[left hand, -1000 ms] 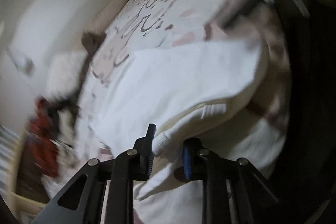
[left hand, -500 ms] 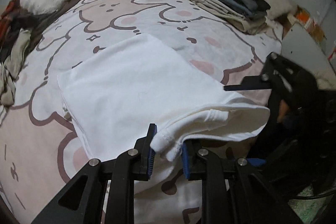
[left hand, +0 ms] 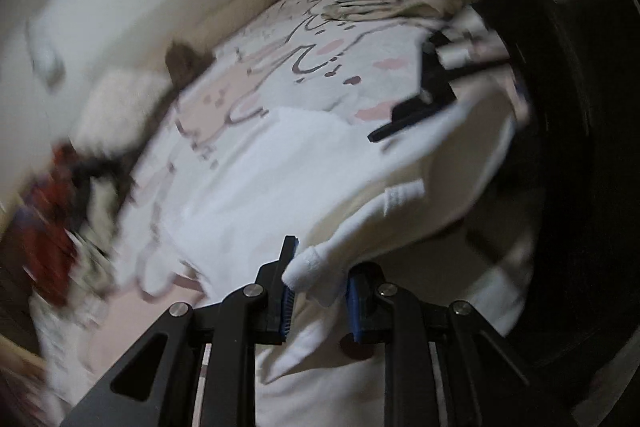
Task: Fold clothes
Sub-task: 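Lift the folded T-shirt up off the sheet with both tools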
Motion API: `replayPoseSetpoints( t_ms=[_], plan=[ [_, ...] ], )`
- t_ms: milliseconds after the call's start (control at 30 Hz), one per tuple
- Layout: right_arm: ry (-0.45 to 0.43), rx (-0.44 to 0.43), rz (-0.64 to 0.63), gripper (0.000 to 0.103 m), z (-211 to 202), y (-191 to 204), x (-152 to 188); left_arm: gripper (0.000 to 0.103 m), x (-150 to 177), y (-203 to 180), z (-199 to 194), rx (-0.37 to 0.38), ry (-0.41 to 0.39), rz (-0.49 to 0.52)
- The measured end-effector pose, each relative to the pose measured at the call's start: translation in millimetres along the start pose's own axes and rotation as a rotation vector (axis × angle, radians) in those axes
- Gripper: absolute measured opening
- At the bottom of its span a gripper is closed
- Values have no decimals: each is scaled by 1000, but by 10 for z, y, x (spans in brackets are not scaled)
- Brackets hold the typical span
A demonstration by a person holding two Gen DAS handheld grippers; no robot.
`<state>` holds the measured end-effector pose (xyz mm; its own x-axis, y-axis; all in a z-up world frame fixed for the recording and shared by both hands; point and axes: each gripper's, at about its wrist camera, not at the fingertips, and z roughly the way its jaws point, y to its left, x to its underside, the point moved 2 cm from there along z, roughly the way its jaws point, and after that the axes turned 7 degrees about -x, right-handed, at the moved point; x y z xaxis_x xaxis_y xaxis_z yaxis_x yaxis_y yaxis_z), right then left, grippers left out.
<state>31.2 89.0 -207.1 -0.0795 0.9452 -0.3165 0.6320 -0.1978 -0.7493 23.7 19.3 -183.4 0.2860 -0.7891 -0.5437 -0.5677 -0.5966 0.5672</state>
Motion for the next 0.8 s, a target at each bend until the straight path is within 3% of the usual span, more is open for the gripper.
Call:
replayPoseSetpoints(
  t_ms=[133,300,667,800],
  plan=[
    [-8,-52,14,13,-53,-115,-3,34,119,-260,-7,-97,-15,180],
    [-17,-94,53,13,-86,-252,-52,59,228,-345,86,-228,-24,281],
    [-3,-119,85,13,-73,-293,-41,61,346,41,316,-370,-18,344],
    [0,-121,105,13,-61,-316,-40,53,407,43,349,-382,-49,424]
  ],
)
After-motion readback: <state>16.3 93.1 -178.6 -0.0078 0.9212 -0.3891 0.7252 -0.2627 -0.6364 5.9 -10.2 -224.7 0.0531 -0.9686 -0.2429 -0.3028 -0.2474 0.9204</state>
